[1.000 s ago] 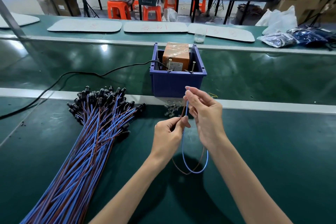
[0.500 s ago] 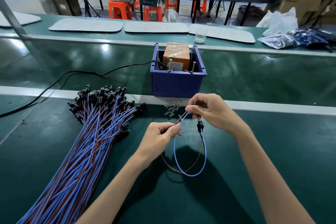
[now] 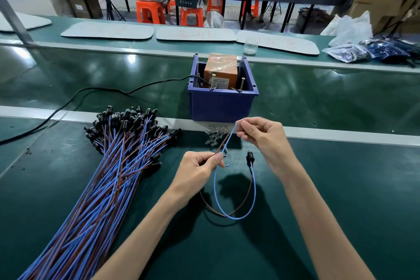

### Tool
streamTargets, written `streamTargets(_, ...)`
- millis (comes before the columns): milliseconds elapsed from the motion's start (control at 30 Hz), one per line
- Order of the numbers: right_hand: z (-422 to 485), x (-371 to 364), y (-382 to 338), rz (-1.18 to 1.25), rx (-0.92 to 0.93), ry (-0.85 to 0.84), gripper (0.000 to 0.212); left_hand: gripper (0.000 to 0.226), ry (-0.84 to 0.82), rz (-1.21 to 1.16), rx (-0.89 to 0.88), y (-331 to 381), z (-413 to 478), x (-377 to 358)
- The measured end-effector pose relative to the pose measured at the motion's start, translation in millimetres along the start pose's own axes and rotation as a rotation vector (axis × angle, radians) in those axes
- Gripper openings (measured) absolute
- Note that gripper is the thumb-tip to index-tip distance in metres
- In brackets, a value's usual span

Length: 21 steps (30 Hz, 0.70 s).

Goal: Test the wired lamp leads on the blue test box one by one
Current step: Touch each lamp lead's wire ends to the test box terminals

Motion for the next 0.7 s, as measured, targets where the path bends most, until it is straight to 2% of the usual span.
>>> streamTargets(100, -2, -4, 0, 0.059, -0.045, -0.074, 0.012, 0.039, -0.017, 0.034, 0.009, 0, -1, -1)
streamTargets(167, -2, -5, -1, -0.002, -0.012, -0.060, 0.008, 0.037, -0.019, 0.044, 0.013, -1, -2, -2)
streamTargets(267, 1, -4, -1, -0.139, 0.024, 0.062, 0.021, 0.038, -0.025, 0.046, 0.010, -2, -3, -2)
streamTargets(367, 4, 0, 3, -0.181, -0.009, 0.182, 0.024, 0.038, -0.028, 0.047, 0.007, -2, -6, -1)
streamTargets(433, 0, -6, 8, -0.186, -0.062, 0.082, 0.023, 0.036, -0.004, -0.002, 0.013, 1, -5, -1)
streamTargets(500, -8, -16, 17, -0.295, -0.100, -0.035, 0.027, 0.035, 0.048, -0.065, 0.032, 5, -1, -2)
streamTargets(533, -12, -20, 19, -0.351, -0.085, -0.043, 0.028, 0.036, 0.070, -0.089, 0.042, 7, 2, -3)
streamTargets(567, -17, -25, 20, -0.347, -0.072, -0.022, 0.024, 0.036, 0.080, -0.106, 0.048, 10, 5, -4)
streamTargets(700, -37, -49, 26, 0.074, -0.142, 0.032, 0.020, 0.032, 0.079, -0.130, 0.051, 17, 12, -13)
Point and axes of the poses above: each hand's wrist, its own z-axis towards the middle knuckle, its own x-axis out of the back of the hand, y = z × x, the point moved 2 cm from there along z, towards the middle knuckle, and after that the axes turned 5 degrees about x, right-handed, at the moved point
